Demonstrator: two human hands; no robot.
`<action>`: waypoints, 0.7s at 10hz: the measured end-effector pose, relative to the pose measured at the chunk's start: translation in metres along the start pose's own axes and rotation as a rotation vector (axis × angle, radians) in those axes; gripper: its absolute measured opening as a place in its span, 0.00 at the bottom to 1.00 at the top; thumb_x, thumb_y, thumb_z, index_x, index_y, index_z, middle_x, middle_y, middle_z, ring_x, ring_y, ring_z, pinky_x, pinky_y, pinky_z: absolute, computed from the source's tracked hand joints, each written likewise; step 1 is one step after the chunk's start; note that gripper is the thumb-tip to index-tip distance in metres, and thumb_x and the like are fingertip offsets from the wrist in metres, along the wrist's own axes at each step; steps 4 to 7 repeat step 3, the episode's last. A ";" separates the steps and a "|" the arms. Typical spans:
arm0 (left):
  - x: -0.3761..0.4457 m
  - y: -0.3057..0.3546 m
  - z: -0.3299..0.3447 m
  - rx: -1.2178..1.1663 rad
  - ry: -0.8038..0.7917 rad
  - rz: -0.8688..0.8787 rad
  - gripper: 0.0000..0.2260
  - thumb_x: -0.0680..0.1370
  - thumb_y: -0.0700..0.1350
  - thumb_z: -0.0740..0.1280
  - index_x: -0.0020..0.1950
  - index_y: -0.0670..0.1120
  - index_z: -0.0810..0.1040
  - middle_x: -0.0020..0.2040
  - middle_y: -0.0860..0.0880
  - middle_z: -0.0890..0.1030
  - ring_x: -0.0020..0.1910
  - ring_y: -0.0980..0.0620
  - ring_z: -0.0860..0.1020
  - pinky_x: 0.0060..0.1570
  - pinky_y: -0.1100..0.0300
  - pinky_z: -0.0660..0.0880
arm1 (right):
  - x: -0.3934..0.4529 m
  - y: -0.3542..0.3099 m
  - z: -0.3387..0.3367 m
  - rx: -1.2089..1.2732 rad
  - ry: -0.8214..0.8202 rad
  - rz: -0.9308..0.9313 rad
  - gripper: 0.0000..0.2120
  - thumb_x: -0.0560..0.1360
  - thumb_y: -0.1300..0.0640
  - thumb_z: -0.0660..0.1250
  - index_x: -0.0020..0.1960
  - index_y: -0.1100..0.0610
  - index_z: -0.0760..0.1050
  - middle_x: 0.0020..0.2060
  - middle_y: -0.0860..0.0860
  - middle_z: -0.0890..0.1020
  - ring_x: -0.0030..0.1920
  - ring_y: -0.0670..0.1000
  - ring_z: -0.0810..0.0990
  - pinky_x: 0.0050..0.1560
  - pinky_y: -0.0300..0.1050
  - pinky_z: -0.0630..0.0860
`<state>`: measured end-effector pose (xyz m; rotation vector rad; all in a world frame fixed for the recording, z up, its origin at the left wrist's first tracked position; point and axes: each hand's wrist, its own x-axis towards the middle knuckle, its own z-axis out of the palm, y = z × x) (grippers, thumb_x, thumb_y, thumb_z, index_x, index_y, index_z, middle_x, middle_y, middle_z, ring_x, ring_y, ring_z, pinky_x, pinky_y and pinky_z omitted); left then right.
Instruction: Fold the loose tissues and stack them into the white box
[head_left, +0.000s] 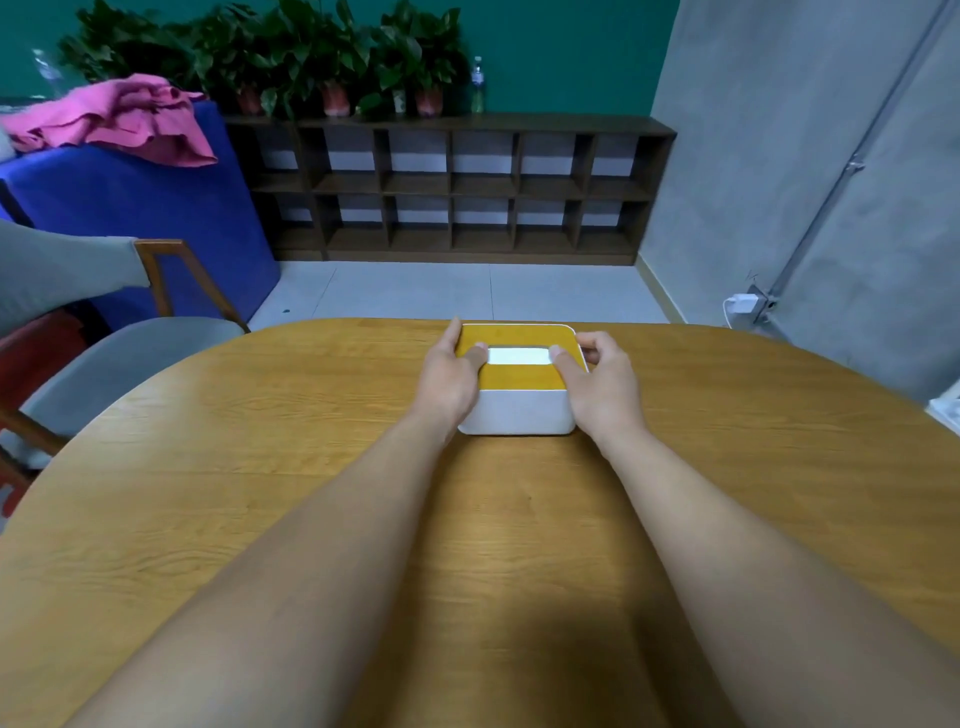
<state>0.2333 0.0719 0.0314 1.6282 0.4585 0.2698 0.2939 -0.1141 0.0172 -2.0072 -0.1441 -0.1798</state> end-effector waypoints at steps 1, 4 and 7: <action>0.008 -0.002 0.004 0.027 0.014 0.002 0.30 0.87 0.48 0.68 0.88 0.51 0.62 0.85 0.49 0.68 0.82 0.47 0.70 0.82 0.49 0.67 | 0.009 0.004 0.004 -0.010 0.004 0.007 0.17 0.81 0.46 0.75 0.64 0.55 0.81 0.59 0.50 0.85 0.61 0.51 0.82 0.60 0.46 0.77; -0.004 0.013 -0.002 0.316 -0.013 0.065 0.33 0.90 0.60 0.57 0.91 0.49 0.51 0.89 0.48 0.59 0.88 0.45 0.58 0.86 0.49 0.55 | -0.002 -0.013 -0.018 -0.118 -0.054 0.008 0.33 0.82 0.34 0.69 0.78 0.55 0.74 0.72 0.52 0.81 0.72 0.55 0.78 0.73 0.53 0.74; -0.004 0.013 -0.002 0.316 -0.013 0.065 0.33 0.90 0.60 0.57 0.91 0.49 0.51 0.89 0.48 0.59 0.88 0.45 0.58 0.86 0.49 0.55 | -0.002 -0.013 -0.018 -0.118 -0.054 0.008 0.33 0.82 0.34 0.69 0.78 0.55 0.74 0.72 0.52 0.81 0.72 0.55 0.78 0.73 0.53 0.74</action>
